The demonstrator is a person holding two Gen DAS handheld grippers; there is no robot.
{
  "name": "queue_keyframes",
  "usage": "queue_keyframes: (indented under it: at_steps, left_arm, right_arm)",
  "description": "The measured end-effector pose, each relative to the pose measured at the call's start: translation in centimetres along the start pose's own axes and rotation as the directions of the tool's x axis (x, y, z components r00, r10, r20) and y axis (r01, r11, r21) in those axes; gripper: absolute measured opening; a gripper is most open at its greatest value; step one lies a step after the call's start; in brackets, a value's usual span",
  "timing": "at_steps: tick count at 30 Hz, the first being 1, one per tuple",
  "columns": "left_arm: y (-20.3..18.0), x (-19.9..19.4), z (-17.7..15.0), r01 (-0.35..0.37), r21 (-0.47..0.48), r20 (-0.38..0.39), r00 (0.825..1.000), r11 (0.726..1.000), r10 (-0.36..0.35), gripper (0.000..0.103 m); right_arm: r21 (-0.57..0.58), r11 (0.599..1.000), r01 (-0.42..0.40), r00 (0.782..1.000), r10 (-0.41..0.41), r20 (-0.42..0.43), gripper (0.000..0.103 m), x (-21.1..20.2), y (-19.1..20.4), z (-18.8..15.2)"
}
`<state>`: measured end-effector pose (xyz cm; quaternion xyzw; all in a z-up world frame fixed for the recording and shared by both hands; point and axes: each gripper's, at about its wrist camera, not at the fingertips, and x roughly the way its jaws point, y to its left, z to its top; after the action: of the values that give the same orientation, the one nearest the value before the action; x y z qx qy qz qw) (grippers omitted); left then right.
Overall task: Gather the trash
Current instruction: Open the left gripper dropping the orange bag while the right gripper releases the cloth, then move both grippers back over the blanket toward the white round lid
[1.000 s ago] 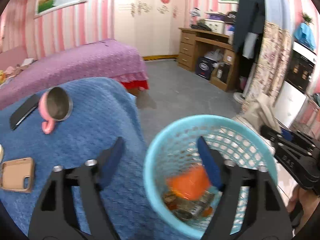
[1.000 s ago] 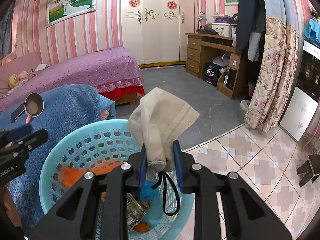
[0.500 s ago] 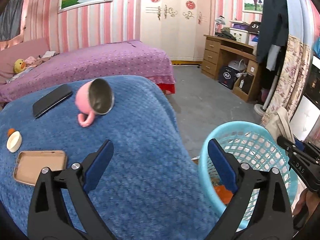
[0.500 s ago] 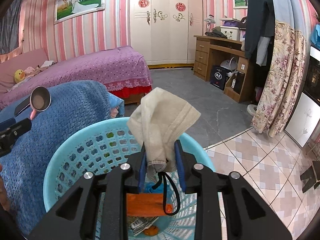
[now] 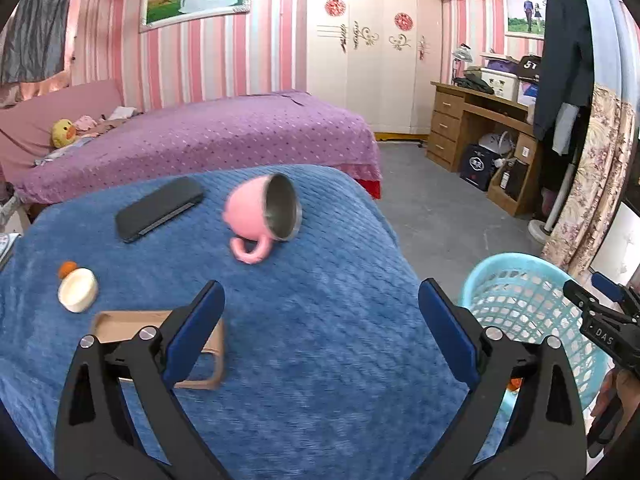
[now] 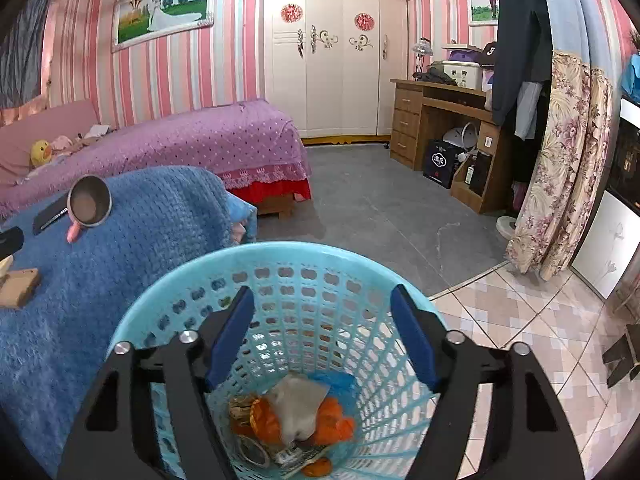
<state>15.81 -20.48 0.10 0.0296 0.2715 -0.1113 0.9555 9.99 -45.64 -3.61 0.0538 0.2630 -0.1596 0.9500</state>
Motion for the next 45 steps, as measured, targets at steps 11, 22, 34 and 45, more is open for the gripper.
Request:
queue_keyframes:
  at_steps: [11,22,34,45]
  left_arm:
    - [6.6,-2.3,0.6,-0.074,-0.032,0.034,0.997,0.997,0.075,0.097]
    - [13.6,-3.2,0.3,-0.179,-0.067,0.040,0.982,0.982,0.182,0.097]
    - [20.7,-2.5,-0.6,-0.252,-0.067,-0.006,0.968,0.965,0.252,0.097]
    - [27.3,-0.3,-2.3,-0.312,-0.185,-0.117,0.948,0.932,0.295,0.097]
  right_arm:
    - [-0.020,1.000,0.016,0.999,-0.015,0.032,0.095,-0.9,3.8,1.0]
    - [-0.042,0.999,0.034,0.999,-0.033,0.025,0.098,-1.2,8.8,1.7]
    - [-0.131,0.988,-0.081,0.996,0.087,0.035,0.098,-1.7,18.0,2.0]
    - [-0.173,0.972,-0.159,0.986,0.165,0.017,0.098,-1.1,24.1,1.0]
